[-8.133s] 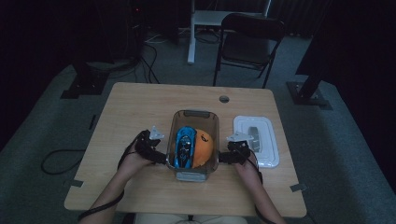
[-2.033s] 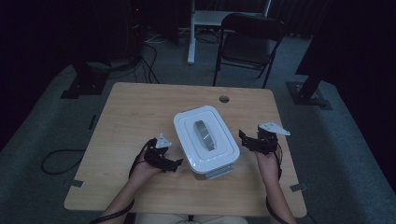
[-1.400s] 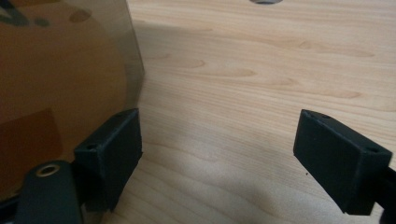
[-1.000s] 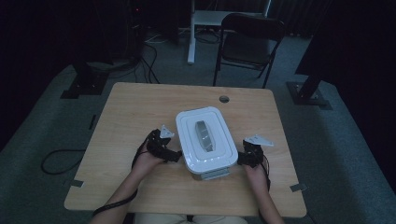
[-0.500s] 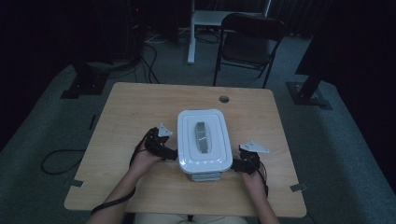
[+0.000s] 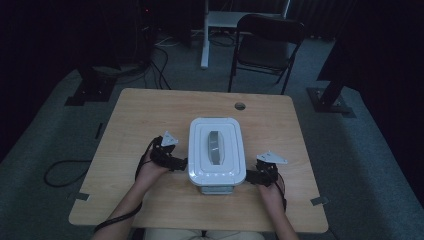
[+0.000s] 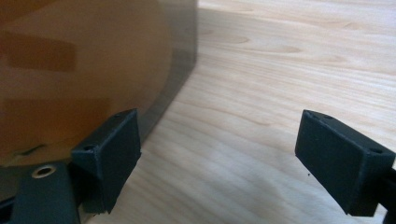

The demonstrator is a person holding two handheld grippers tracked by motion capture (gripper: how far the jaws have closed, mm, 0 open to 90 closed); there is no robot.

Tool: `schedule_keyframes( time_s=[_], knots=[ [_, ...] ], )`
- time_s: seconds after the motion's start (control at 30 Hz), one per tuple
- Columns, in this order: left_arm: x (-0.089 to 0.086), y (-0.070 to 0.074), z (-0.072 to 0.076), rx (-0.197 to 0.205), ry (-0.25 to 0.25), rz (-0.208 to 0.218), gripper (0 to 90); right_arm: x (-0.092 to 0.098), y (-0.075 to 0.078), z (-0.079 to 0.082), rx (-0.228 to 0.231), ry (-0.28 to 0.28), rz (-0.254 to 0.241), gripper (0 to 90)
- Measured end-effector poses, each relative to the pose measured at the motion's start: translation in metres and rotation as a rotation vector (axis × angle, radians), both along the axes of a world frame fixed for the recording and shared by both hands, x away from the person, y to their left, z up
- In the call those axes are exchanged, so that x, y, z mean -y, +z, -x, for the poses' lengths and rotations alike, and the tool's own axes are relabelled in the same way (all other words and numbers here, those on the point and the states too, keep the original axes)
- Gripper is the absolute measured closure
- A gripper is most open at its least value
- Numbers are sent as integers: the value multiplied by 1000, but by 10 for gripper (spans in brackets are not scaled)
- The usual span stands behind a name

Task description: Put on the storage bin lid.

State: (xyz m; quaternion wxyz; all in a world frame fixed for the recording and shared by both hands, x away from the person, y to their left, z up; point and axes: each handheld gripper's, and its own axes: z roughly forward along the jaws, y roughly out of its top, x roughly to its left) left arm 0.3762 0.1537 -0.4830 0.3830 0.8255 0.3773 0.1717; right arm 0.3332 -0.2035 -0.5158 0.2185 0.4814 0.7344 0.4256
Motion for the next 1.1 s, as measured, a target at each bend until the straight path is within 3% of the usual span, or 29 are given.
schedule_keyframes(
  time_s=[0.13, 0.63, 1.1],
  knots=[
    [-8, 2, 4, 24, 21, 47, 30, 9, 3, -5, 20, -11, -13, 139],
    [-8, 4, 9, 39, 13, 27, 30, 16, 8, -14, 41, -32, -11, 139],
    [-23, 4, 15, 39, 26, 22, 30, 18, 10, -15, 51, -46, -8, 139]
  ],
)
